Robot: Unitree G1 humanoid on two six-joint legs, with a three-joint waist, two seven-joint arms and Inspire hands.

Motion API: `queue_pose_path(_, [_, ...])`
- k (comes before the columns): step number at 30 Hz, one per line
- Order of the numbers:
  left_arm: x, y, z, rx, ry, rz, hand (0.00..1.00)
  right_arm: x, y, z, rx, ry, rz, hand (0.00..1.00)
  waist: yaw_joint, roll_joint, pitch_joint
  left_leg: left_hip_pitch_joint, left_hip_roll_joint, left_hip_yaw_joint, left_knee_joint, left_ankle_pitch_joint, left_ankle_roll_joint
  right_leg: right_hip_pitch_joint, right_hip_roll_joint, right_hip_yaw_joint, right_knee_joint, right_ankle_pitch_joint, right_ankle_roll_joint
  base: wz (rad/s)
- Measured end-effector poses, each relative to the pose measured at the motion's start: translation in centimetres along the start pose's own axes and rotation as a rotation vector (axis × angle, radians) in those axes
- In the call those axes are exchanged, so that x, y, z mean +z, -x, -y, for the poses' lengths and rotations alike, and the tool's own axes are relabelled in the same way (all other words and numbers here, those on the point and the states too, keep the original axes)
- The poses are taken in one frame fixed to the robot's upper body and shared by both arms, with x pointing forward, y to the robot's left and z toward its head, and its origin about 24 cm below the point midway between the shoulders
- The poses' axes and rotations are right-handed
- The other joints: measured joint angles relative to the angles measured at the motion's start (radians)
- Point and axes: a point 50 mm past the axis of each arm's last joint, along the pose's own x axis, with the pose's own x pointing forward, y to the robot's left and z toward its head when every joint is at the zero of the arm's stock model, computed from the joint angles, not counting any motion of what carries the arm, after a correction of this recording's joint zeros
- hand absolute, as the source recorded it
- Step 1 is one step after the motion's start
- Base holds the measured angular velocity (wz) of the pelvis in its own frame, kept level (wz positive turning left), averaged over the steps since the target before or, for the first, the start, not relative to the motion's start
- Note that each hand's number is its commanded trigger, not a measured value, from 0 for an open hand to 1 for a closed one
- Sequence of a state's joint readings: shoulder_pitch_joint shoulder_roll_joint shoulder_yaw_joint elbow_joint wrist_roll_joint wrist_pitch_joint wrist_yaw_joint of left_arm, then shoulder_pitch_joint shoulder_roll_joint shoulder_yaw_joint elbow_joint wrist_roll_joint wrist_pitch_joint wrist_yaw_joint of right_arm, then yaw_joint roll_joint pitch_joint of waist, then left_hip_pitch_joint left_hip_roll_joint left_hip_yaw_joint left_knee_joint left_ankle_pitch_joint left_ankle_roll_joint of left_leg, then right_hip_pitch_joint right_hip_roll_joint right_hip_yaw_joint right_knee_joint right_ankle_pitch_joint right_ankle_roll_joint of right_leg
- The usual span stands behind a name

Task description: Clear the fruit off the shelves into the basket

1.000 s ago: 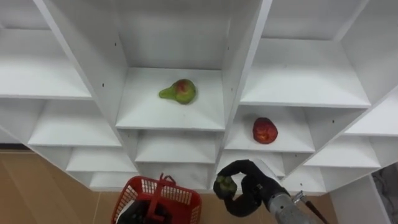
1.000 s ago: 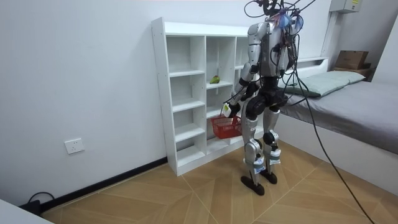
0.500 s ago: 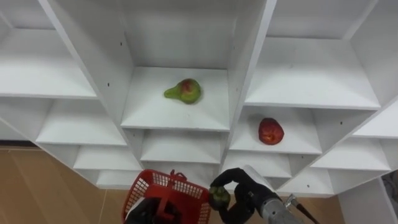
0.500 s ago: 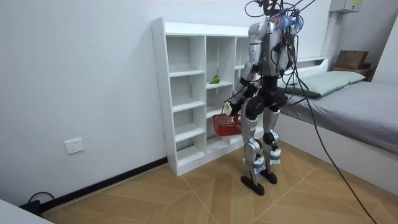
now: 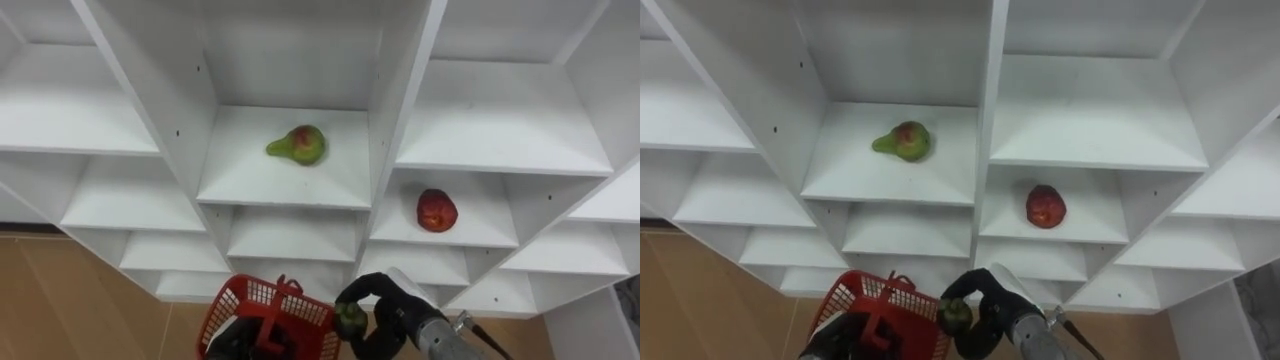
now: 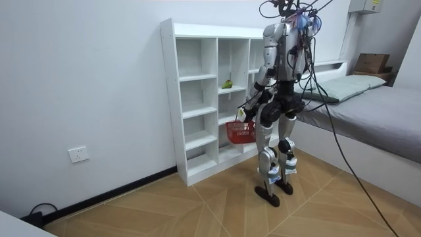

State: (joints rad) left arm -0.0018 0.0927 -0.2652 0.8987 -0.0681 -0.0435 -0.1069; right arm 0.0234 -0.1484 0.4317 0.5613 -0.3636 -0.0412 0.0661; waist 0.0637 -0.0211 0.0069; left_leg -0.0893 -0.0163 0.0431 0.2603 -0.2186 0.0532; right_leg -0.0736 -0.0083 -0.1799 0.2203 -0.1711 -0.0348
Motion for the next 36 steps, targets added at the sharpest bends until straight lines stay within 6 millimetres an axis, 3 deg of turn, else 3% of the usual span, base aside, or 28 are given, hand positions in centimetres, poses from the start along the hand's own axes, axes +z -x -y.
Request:
queue_pose_path(12, [1.7,-0.3,1.0,-0.062,-0.068,0.061,1.00,0.0,-0.5,0.0,0.017,0.018,-0.014,1.00,0.021,0.008,0.0081,-0.005,0.000,-0.004,-0.005,0.000,0.000,-0.001,0.000,0.000,0.001,0.000,0.000,0.00])
queue_pose_path(21, [2.3,-0.4,1.1,-0.080,-0.101,0.089,1.00,0.5,-0.8,0.2,0.013,0.033,0.008,1.00,0.021,0.000,0.0143,-0.008,-0.001,-0.007,-0.007,0.000,0.000,-0.004,0.000,-0.001,0.000,0.000,0.000,0.00])
queue_pose_path(22, [2.4,-0.5,1.1,-0.081,-0.102,0.092,1.00,0.5,-0.8,0.2,0.013,0.033,0.010,0.96,0.021,0.000,0.0142,-0.010,-0.001,-0.007,-0.007,0.000,0.000,-0.006,0.000,-0.001,0.000,0.000,0.000,0.00])
queue_pose_path(24, [2.5,-0.5,1.1,-0.081,-0.103,0.094,1.00,0.5,-0.8,0.3,0.010,0.034,0.011,0.70,0.021,0.000,0.0138,-0.014,-0.001,-0.007,-0.006,0.000,0.000,-0.013,0.000,-0.001,0.000,0.000,0.000,0.00])
queue_pose_path(25, [2.5,-0.5,1.1,-0.082,-0.103,0.094,1.00,0.5,-0.8,0.3,0.010,0.036,0.009,0.31,0.021,0.000,0.0138,-0.017,-0.001,-0.007,-0.005,0.000,0.000,-0.015,0.000,-0.001,0.000,0.000,0.000,0.00])
queue_pose_path(26, [2.5,-0.5,1.1,-0.083,-0.106,0.094,1.00,0.5,-0.8,0.3,0.011,0.038,0.009,0.00,0.021,0.000,0.0137,-0.018,-0.001,-0.007,-0.005,0.000,0.000,-0.016,0.000,-0.001,0.000,0.000,0.000,0.00])
queue_pose_path(36, [3.5,-0.4,2.3,-0.144,-0.193,0.135,1.00,0.7,-0.9,-0.1,0.038,0.052,0.019,0.00,0.021,0.004,0.0079,-0.019,-0.001,-0.007,-0.004,0.000,0.000,-0.016,0.000,-0.010,-0.001,0.000,0.000,0.00])
